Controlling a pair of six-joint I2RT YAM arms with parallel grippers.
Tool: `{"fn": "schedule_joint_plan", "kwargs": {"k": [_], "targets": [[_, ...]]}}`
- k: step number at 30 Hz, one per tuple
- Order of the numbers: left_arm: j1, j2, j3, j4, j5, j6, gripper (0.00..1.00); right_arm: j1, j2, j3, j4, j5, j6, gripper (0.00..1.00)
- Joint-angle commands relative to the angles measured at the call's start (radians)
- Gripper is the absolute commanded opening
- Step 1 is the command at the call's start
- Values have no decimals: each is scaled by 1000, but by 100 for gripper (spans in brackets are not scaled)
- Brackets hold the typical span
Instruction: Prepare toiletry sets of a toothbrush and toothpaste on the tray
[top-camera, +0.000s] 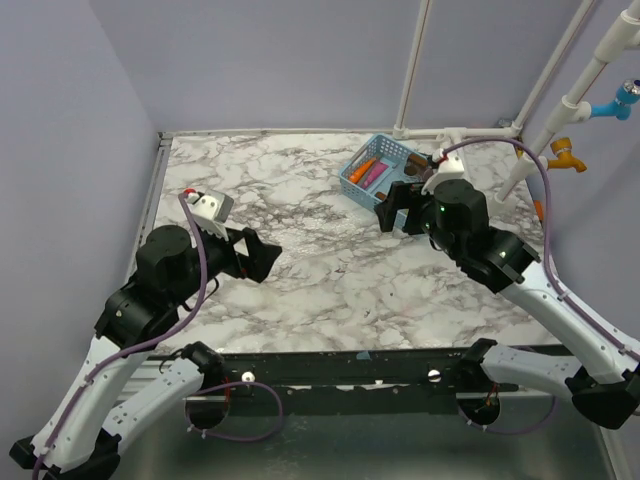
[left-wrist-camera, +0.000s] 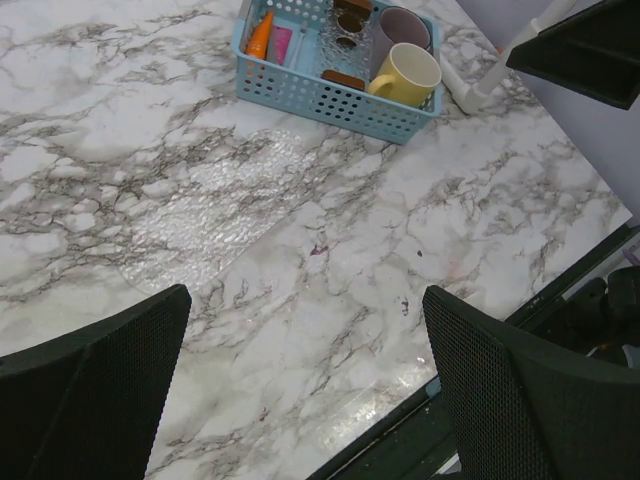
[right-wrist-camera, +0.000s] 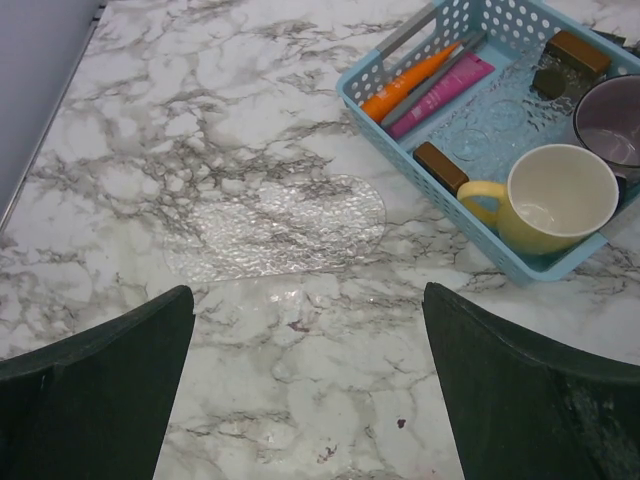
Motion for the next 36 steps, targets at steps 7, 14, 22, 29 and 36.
{"fn": "schedule_joint_plan", "kwargs": {"k": [7, 14, 22, 29, 36], "targets": [[-3, -28, -53, 46, -4, -1, 99, 0, 130, 101, -94, 16, -21, 100], [-4, -57, -90, 44, -15, -5, 99, 0, 205, 123, -74, -21, -21, 99], [-3, -71, -118, 21, -91, -37, 99, -1, 366, 162, -46, -83, -14, 94], [-3, -91, -153, 17, -124, -51, 99, 3, 532, 189, 23, -154, 29, 92], [-4, -110, -201, 26, -126, -77, 99, 46, 722, 276, 30, -91, 74, 91]]}}
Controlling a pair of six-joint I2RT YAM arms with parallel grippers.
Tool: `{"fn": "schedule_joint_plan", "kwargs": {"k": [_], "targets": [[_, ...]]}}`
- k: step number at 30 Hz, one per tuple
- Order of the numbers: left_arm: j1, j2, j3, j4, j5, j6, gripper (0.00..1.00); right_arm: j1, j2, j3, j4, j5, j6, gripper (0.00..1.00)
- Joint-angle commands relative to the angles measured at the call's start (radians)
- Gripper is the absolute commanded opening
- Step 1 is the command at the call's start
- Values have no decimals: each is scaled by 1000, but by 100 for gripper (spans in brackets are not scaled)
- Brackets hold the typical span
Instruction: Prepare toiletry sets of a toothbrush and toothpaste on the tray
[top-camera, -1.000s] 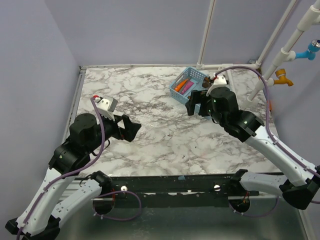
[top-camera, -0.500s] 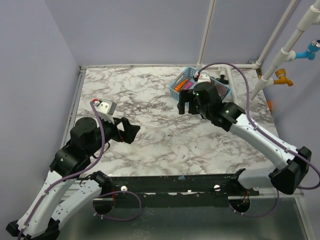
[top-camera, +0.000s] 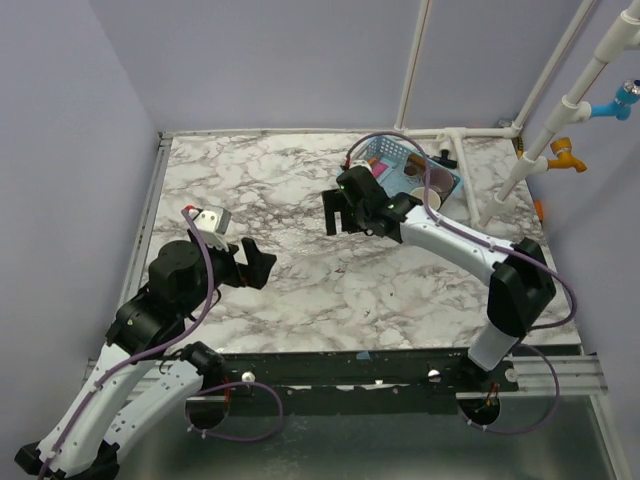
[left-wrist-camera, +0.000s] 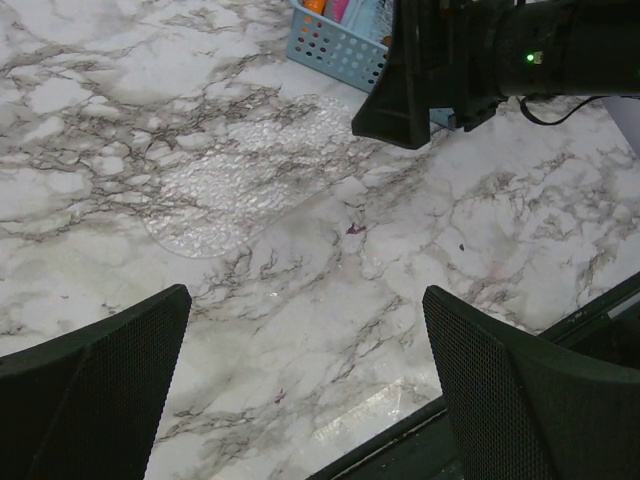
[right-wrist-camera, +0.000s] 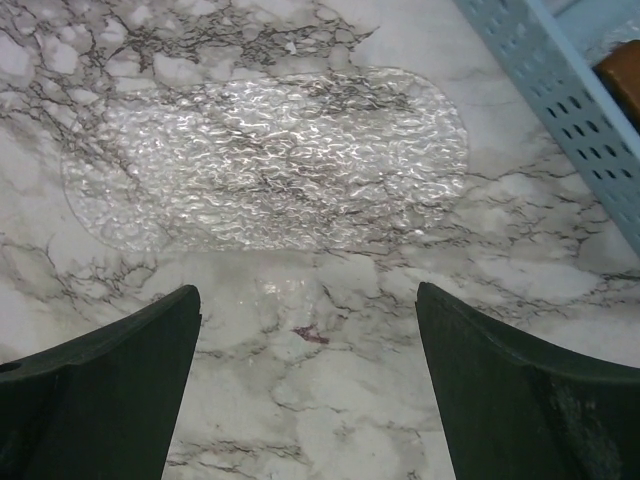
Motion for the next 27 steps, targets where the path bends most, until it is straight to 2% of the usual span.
{"fn": "schedule_joint_plan", "kwargs": {"k": [1, 14, 27], "targets": [[-3, -22, -38, 3, -16, -29, 99, 27, 96, 68, 38, 19, 47, 91], [-4, -66, -123, 48, 39, -55, 99, 73, 380, 287, 17, 51, 101, 93], [-4, -112, -147, 50, 66, -49, 99, 76, 527, 389, 4, 29, 61, 96]]}}
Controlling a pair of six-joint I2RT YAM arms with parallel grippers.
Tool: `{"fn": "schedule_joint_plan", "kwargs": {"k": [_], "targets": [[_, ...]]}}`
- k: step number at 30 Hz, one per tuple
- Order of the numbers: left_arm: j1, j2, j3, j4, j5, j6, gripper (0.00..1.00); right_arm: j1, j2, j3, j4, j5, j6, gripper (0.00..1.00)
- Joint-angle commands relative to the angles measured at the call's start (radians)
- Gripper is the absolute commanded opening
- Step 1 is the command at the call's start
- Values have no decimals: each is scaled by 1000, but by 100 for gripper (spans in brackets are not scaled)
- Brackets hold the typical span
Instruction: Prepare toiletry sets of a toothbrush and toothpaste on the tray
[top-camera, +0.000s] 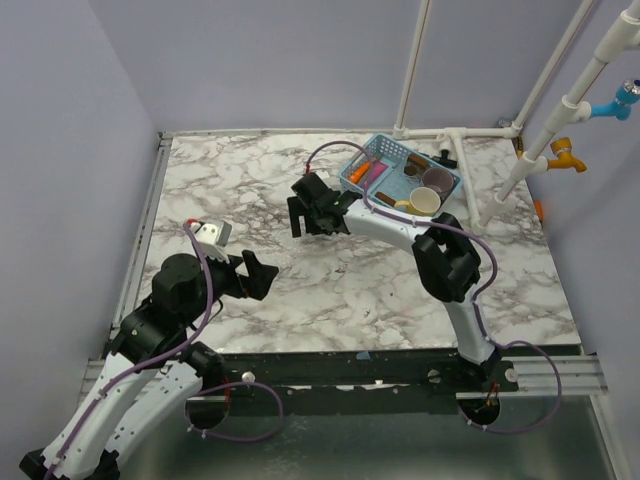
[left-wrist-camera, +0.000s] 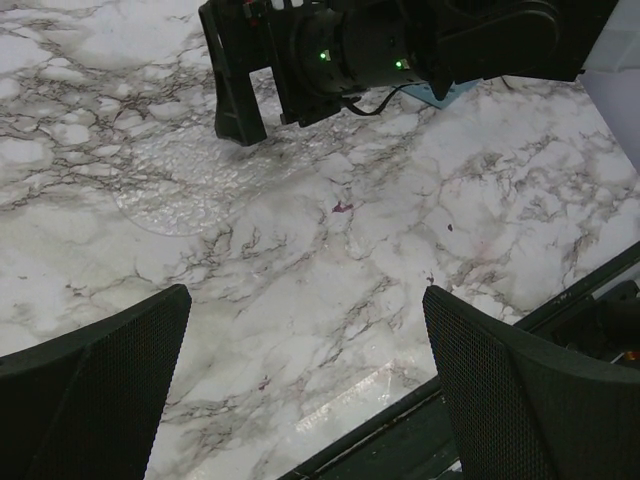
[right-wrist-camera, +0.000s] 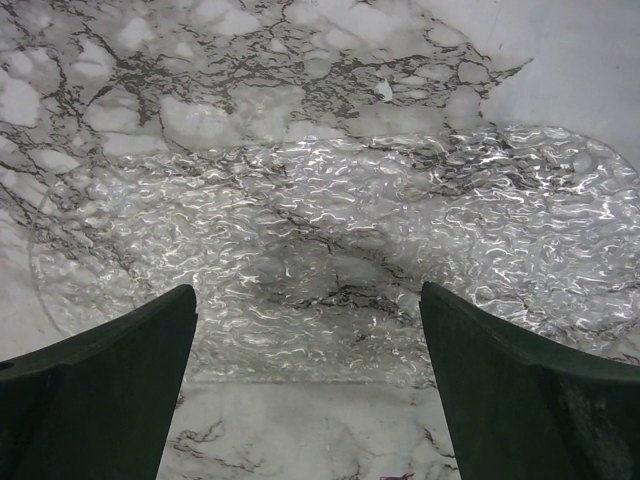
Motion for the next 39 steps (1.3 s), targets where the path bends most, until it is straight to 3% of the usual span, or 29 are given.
{"fn": "schedule_joint_plan", "kwargs": {"k": [1, 22, 39], "targets": [[-4, -21, -13, 19, 22, -2, 99, 9, 54, 50, -17, 6, -22, 96], [-4, -28, -14, 15, 17, 2, 99, 36, 132, 49, -76, 58, -65, 97], [-3, -27, -13, 13, 6, 5, 99, 67, 58, -156, -57, 58, -48, 97]]}}
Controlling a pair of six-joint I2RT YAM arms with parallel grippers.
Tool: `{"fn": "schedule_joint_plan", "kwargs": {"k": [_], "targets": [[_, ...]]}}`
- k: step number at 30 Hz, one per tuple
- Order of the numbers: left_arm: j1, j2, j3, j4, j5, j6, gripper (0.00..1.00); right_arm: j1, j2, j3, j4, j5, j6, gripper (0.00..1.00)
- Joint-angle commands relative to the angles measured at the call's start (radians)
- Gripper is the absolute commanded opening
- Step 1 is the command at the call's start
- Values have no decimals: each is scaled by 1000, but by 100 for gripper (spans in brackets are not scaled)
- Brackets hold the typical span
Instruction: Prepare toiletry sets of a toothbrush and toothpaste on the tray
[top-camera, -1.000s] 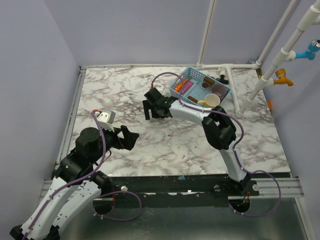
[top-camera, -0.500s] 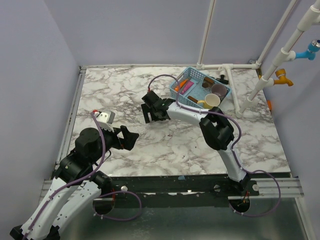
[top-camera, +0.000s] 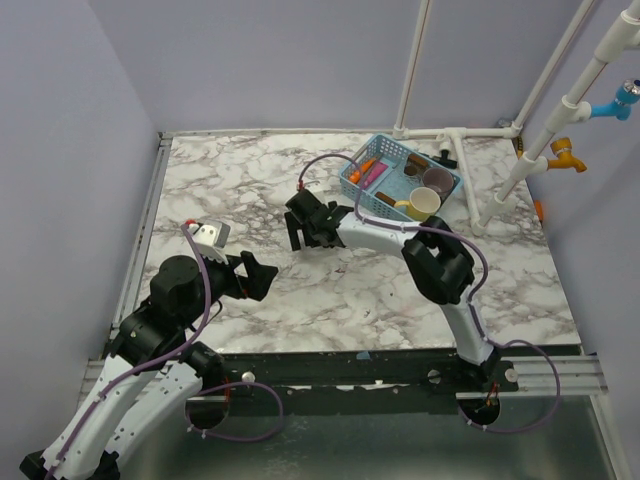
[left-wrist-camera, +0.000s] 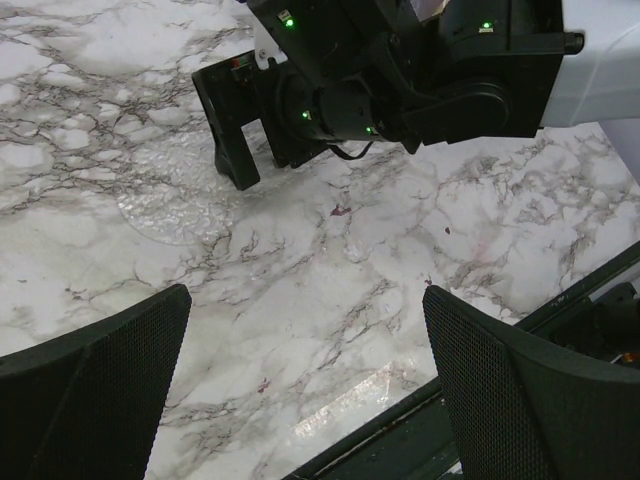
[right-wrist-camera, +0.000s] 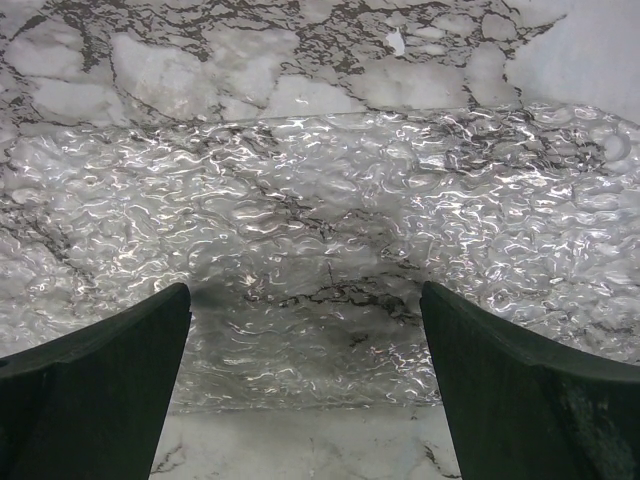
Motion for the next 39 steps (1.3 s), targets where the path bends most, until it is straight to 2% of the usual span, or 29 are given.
{"fn": "schedule_joint_plan", "kwargs": {"k": [1, 10, 26, 39], "targets": [[-4, -8, -6, 7, 2, 4, 99, 20, 2, -108, -102, -17, 7, 97], [-3, -13, -6, 4, 0, 4, 99, 36, -77, -235, -87, -30, 55, 97], [-4, -16, -7, 7, 2, 5, 99, 77, -242, -488, -110, 31, 269, 97], [-3, -19, -9, 8, 5, 5, 99, 125, -382, -667, -92, -1, 347, 97]]}}
